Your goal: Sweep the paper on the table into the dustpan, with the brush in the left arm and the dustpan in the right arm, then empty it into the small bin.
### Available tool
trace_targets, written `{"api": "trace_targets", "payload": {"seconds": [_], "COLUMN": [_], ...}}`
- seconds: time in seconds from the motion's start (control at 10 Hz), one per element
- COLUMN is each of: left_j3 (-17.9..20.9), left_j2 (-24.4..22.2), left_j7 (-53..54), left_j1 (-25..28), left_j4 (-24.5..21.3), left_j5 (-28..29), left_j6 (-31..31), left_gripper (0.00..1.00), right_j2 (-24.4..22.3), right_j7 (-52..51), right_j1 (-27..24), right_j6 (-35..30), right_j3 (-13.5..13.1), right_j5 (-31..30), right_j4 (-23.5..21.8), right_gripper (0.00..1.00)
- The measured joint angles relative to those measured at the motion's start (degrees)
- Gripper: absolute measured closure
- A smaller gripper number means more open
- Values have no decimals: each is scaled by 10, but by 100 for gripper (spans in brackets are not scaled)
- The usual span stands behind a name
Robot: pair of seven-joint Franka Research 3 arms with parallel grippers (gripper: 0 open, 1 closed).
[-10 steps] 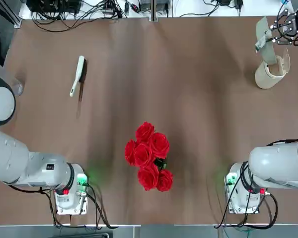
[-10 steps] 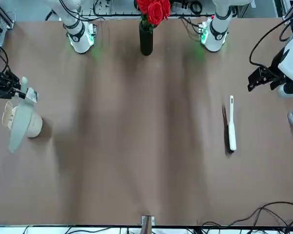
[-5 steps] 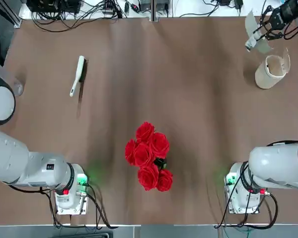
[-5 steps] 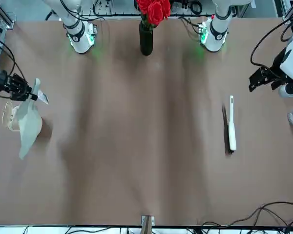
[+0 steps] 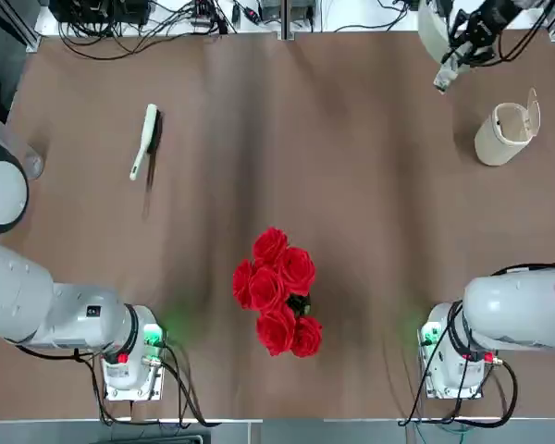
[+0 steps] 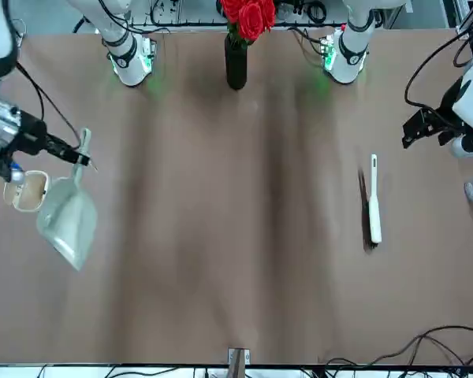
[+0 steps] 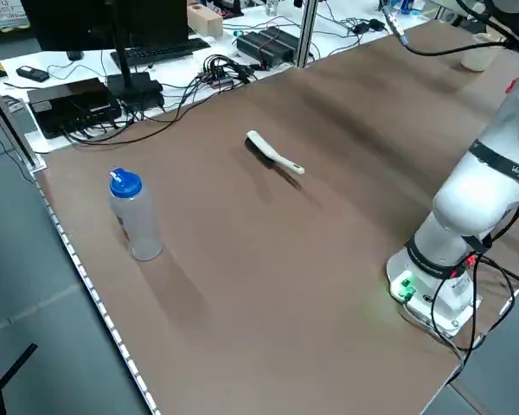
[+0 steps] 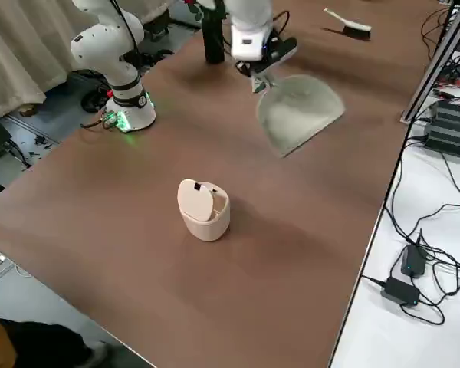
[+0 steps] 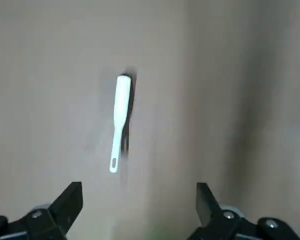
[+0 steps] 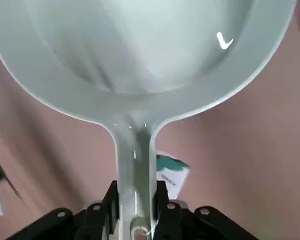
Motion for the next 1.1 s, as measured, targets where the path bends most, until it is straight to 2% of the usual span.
{"api": "trace_targets", "payload": {"seconds": [0.3,0.7,1.1], "left_j3": [0,0,0], "left_j2": [0,0,0], "left_j7": [0,0,0], "left_j1": [0,0,0], "left_j4": [0,0,0], "left_j5": [0,0,0], "left_j6": [2,6,8], "left_gripper": [0,0,0], "right_j2": [1,13,42], "right_j7": [-157,-330,-498], "right_j1": [9,19,24], "right_j6": [21,51,121], "right_j3": [34,99,148], "right_j5": [-46,-138,-211], "right_j4": [0,-2,-37], "right_gripper": [67,67,67]}}
